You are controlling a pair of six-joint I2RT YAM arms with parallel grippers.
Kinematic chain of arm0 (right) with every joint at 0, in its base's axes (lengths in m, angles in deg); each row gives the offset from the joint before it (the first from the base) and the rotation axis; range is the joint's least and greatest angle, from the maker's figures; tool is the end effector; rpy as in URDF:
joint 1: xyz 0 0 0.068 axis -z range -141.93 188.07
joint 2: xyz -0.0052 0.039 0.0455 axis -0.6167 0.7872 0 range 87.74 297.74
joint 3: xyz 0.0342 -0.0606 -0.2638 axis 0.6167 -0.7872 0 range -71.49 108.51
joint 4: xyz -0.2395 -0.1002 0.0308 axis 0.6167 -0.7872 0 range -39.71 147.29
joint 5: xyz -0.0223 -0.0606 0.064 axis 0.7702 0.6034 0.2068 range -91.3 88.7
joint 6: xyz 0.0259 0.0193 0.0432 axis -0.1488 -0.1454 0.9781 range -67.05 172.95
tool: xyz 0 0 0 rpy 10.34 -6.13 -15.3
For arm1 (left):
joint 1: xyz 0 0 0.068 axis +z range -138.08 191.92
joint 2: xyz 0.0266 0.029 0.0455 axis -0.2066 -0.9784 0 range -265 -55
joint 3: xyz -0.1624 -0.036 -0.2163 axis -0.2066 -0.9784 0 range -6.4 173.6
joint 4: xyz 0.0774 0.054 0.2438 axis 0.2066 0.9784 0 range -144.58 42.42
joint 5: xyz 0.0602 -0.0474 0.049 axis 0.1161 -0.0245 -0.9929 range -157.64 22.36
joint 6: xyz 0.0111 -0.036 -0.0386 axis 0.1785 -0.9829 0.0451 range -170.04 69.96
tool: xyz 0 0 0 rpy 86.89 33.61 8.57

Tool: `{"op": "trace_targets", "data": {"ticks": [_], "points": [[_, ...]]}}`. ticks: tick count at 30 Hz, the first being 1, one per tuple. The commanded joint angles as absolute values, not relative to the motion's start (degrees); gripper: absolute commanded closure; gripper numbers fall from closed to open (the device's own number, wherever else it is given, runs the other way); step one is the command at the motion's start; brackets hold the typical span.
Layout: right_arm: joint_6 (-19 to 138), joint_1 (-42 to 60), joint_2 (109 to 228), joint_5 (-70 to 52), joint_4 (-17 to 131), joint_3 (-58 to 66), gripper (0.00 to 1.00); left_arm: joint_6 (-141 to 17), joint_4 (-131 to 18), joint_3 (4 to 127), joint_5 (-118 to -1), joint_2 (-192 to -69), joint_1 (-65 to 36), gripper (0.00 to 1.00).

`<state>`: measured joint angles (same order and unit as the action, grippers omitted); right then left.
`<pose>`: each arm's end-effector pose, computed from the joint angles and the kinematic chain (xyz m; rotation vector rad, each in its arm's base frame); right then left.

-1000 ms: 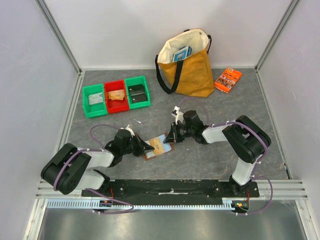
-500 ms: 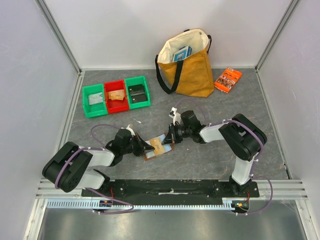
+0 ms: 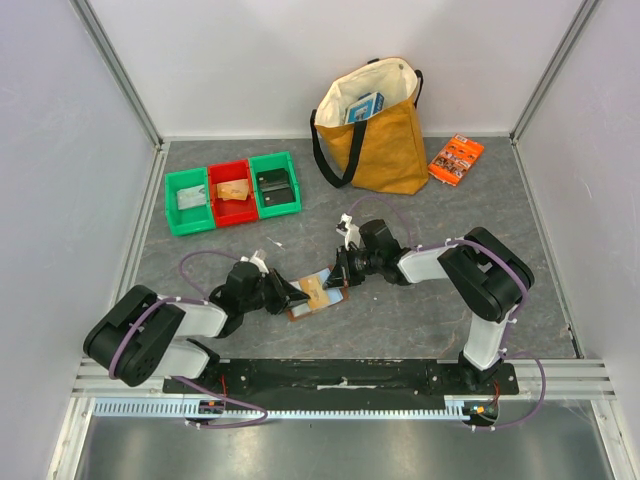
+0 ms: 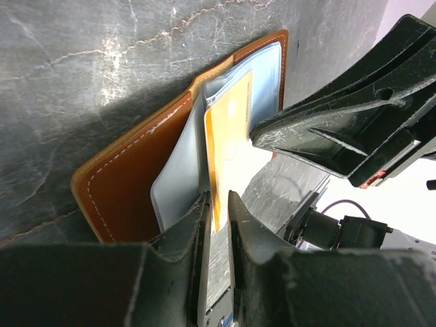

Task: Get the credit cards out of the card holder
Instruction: Remove the credit card from the card holder.

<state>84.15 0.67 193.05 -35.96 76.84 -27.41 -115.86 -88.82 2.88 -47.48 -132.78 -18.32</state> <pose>0.2556 0.2210 0.1136 -0.4801 2.4530 1.2638 0.1654 -0.1106 0.1051 -0.5275 2.3960 -1.2505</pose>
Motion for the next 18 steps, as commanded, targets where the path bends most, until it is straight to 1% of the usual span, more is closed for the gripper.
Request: {"op": "trace_targets", "data": {"ticks": [1,4,13,18], "points": [[81.1,0.4,195.0,-30.6,71.2,-27.8,1.0,-115.7,-93.0,2.3,-45.2,-133.2,-18.2,0.79],[81.1,0.4,195.3,-30.6,71.1,-27.8,1.0,-115.4,-94.0,2.3,-44.8,-134.0,-18.1,0.82],[80.8,0.4,196.2,-30.2,70.8,-27.6,1.0,-116.0,-98.5,1.8,-42.8,-136.5,-18.2,0.97],[80.4,0.5,197.2,-28.5,69.2,-27.4,1.0,-116.6,-99.1,1.1,-42.2,-135.9,-18.1,0.98]]}}
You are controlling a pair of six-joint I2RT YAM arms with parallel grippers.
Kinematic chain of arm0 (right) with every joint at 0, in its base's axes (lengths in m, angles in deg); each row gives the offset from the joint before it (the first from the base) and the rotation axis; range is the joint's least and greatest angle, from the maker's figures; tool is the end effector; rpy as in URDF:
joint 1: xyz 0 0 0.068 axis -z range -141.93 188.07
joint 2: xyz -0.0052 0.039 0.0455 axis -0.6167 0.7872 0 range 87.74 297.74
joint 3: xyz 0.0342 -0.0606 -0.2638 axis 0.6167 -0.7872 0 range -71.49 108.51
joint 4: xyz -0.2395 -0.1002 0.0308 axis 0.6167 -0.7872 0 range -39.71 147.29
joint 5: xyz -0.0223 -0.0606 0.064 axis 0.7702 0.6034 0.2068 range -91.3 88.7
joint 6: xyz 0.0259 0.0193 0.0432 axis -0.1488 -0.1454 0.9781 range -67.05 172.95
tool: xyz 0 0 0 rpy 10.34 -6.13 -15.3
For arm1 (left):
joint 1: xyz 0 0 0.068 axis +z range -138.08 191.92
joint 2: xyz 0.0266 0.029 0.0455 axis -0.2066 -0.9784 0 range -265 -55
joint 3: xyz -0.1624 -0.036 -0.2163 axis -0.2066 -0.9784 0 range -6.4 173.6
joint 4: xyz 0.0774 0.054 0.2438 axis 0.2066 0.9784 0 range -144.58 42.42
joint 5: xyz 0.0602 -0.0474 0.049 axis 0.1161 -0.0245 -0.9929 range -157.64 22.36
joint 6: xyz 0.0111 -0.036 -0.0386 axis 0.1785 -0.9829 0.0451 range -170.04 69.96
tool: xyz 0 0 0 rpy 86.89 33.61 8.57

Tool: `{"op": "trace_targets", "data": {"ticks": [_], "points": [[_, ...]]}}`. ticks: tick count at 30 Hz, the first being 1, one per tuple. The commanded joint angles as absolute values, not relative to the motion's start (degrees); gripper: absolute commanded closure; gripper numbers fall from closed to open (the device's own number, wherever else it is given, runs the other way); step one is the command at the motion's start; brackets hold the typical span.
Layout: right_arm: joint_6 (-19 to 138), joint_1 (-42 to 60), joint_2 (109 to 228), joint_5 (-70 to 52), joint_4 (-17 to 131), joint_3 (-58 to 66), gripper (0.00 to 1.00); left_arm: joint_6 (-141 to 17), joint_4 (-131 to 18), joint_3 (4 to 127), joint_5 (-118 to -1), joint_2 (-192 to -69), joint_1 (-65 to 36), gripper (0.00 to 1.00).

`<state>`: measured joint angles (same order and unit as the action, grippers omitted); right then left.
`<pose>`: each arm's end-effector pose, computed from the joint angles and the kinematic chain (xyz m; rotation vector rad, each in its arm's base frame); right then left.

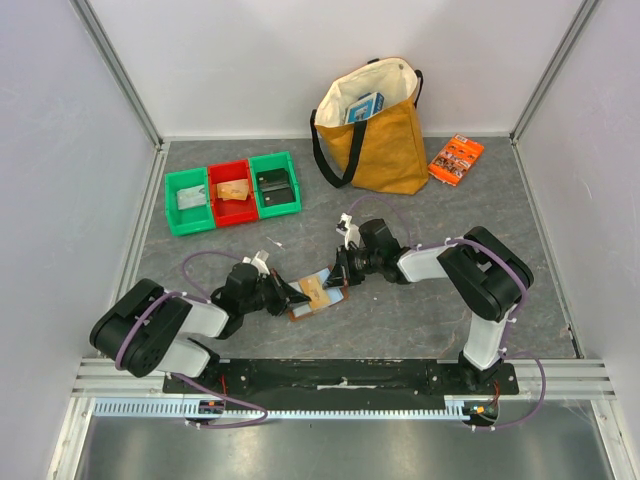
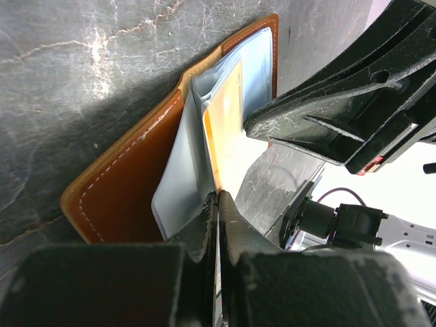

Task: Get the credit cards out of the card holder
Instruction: Remove the credit card from the card holder.

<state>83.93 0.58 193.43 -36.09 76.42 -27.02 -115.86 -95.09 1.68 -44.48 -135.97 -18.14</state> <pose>0.2562 0.2221 0.1126 -0.4862 2.4589 1.2635 0.1645 -0.1114 0.1006 -0.4830 2.3852 -1.3192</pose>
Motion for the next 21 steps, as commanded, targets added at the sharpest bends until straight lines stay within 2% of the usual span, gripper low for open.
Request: {"op": "trace_targets", "data": {"ticks": [1,21], "points": [[80.0,0.5,197.3,-27.9,68.7,-27.3,1.0,-116.7,-98.7,1.0,-42.2,-135.6,-18.1,0.98],[79.0,1.4,197.2,-25.5,66.2,-26.8,1.0,-116.8,-86.1,-0.9,-45.1,-128.5,-16.0,0.98]]}}
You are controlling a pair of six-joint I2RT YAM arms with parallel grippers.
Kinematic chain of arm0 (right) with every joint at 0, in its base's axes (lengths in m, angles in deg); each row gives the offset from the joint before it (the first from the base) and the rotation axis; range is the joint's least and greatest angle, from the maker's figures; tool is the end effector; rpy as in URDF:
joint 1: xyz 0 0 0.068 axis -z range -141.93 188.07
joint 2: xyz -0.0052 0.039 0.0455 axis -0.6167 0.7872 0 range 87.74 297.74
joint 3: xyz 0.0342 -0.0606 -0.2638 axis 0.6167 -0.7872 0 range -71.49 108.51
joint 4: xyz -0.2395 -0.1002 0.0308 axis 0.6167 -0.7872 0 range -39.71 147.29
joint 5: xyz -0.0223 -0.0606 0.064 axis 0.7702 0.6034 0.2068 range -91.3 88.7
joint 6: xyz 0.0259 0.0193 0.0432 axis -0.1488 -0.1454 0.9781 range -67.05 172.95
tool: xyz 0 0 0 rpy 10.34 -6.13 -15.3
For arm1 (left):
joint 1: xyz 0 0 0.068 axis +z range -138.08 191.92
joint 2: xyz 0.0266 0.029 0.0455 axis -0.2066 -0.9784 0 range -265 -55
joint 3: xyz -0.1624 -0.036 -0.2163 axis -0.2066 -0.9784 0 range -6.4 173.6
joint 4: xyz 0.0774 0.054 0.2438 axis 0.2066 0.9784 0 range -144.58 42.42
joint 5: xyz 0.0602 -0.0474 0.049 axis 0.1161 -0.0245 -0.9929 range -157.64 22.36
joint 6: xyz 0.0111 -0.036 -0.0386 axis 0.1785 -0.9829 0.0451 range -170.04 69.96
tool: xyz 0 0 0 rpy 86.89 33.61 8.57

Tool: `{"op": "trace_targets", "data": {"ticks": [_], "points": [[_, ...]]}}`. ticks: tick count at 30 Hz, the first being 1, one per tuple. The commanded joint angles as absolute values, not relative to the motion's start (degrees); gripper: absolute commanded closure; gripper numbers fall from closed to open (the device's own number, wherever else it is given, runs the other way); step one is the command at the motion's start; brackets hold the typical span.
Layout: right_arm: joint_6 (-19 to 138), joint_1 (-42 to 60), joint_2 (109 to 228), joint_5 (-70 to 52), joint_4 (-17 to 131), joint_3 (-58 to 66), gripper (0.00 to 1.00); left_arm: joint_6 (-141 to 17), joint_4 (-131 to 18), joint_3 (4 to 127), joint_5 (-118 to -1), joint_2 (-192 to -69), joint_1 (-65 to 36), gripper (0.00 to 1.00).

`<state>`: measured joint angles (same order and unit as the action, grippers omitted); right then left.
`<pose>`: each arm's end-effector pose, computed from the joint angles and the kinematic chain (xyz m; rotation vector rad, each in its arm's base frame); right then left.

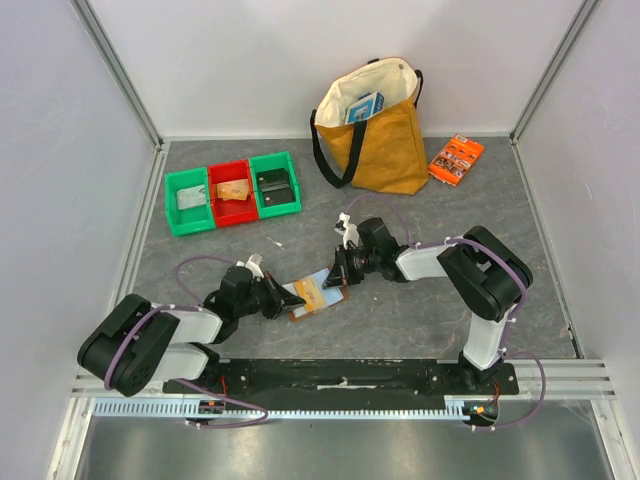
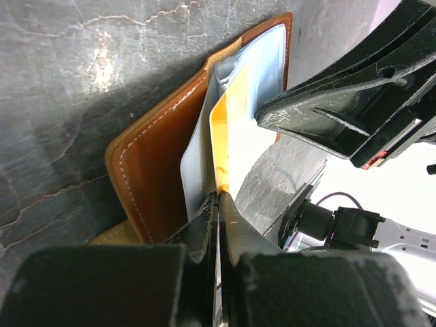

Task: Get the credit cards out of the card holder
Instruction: Remove the credit card from the card holder.

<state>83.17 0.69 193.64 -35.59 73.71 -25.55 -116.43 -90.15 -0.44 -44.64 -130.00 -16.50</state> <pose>0.2594 0.2235 0.1141 -0.4878 2.4797 1.2405 0.1556 -0.1000 0.1023 -0.5396 2.3869 -1.2976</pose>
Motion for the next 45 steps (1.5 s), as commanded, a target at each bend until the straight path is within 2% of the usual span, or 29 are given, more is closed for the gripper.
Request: {"op": "trace_targets", "data": {"ticks": [1,7,9,12,15,21,26,38,42,45], "points": [[79.0,1.4,197.1,-25.6,66.3,-26.9,1.0,-116.7,-86.0,-0.5,-45.2,-128.4,-16.0,0.93],[79.1,1.4,197.2,-26.4,67.0,-27.0,1.0,-116.5,-88.2,1.2,-45.1,-129.8,-15.9,0.66],[78.9,1.4,197.2,-26.5,67.1,-27.0,1.0,-116.6,-88.8,1.4,-45.6,-130.3,-15.9,0.61],[78.9,1.4,197.1,-26.5,67.1,-27.2,1.0,-116.5,-89.3,1.9,-46.4,-131.5,-16.0,0.6],[78.9,1.4,197.1,-26.7,67.2,-27.3,1.0,-116.4,-90.4,2.6,-46.1,-133.1,-15.9,0.64],[78.9,1.4,197.2,-26.5,67.3,-27.4,1.0,-118.4,-92.6,0.8,-45.7,-133.3,-16.1,0.98],[78.9,1.5,197.5,-26.2,67.2,-27.5,1.0,-119.7,-87.0,-2.4,-48.2,-124.6,-15.7,0.98],[79.4,2.1,194.6,-26.1,67.3,-27.6,1.0,-121.5,-46.1,-0.3,-64.6,-82.4,-15.4,0.98],[79.7,2.1,190.2,-26.4,67.0,-27.2,1.0,-122.3,-39.6,3.0,-72.5,-70.1,-15.4,0.98],[79.8,2.1,184.8,-25.2,66.7,-26.9,0.95,-122.2,-39.7,5.3,-77.2,-67.5,-15.5,0.98]]}}
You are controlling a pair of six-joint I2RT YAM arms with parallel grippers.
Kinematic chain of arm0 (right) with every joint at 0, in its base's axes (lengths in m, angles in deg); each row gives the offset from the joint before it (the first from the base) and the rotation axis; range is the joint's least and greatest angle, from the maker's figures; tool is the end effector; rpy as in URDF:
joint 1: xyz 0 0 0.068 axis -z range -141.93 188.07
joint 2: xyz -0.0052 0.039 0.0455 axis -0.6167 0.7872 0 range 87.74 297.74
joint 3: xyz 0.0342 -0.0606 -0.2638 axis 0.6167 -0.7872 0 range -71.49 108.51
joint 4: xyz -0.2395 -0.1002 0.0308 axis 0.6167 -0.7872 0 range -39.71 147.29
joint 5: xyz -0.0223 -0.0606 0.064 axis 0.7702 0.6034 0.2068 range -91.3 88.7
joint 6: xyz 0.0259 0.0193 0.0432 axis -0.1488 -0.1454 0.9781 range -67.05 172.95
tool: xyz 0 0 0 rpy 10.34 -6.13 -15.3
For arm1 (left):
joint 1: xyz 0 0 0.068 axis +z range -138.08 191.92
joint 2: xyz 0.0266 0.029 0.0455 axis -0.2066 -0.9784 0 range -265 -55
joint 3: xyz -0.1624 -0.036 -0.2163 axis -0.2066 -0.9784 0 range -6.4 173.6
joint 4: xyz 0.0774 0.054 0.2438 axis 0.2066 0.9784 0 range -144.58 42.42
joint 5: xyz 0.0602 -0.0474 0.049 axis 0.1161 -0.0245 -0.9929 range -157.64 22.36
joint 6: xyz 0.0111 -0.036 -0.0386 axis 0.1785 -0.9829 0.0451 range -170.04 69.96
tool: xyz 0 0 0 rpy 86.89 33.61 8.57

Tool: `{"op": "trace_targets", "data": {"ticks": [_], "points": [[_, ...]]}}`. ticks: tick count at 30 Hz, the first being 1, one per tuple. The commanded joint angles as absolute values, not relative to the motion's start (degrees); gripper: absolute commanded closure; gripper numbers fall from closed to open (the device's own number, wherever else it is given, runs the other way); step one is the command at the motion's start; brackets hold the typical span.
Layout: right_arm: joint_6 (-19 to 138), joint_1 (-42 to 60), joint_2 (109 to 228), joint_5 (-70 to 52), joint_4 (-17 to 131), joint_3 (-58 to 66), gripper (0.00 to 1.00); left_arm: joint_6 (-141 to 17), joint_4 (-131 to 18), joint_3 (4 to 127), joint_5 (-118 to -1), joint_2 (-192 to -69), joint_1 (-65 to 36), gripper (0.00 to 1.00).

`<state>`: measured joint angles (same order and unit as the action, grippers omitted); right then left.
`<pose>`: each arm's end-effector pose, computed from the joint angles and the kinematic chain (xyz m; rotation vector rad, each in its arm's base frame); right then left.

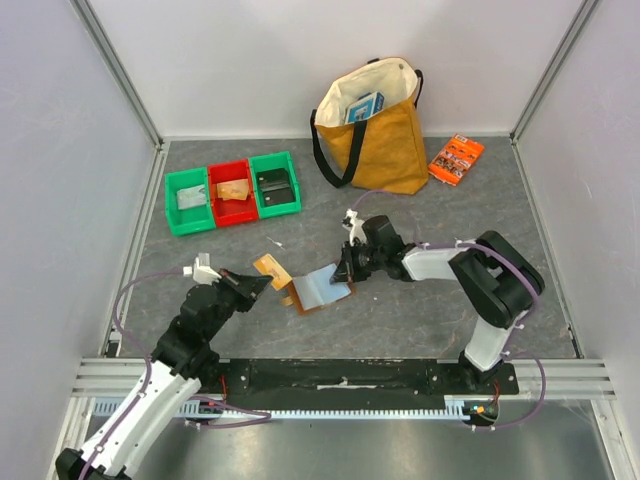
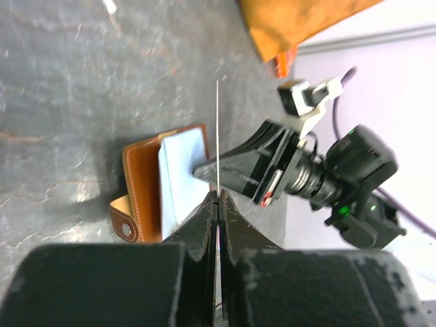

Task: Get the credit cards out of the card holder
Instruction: Remove the credit card from the card holder, then place the credit card in the storage box.

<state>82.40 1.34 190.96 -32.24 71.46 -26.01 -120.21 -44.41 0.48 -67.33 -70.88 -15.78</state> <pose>0.2596 0.2166 0.1233 -0.4546 2.4730 1.1637 0.1070 -0.0564 0.1707 -0.7503 1.9423 -1.1197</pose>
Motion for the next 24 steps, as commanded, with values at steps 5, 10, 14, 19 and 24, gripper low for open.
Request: {"op": "trace_targets", "data": {"ticks": [5,10,14,19,24], "points": [[79.5,2.3,173.2,-19.8,64.2,-26.9,0.63,-119.4,-48.6,9.4,-82.1,-75.9,-15.1,0.98],[77.4,3.2,162.4,-13.2,60.0,-27.6,0.39,-117.4,-61.1,12.8,-84.4,-88.1,-12.1,0.98],[75.9,4.4,155.3,-9.0,57.5,-29.1,0.21,-119.4,-68.6,14.7,-85.0,-97.4,-7.0,0.98],[75.5,5.6,148.5,-4.6,54.4,-31.0,0.02,-123.2,-77.3,17.2,-86.4,-107.7,-1.1,0.98],[74.1,5.9,143.6,-1.7,53.7,-32.6,0.02,-123.5,-81.0,23.2,-89.6,-119.2,1.5,0.98]]}}
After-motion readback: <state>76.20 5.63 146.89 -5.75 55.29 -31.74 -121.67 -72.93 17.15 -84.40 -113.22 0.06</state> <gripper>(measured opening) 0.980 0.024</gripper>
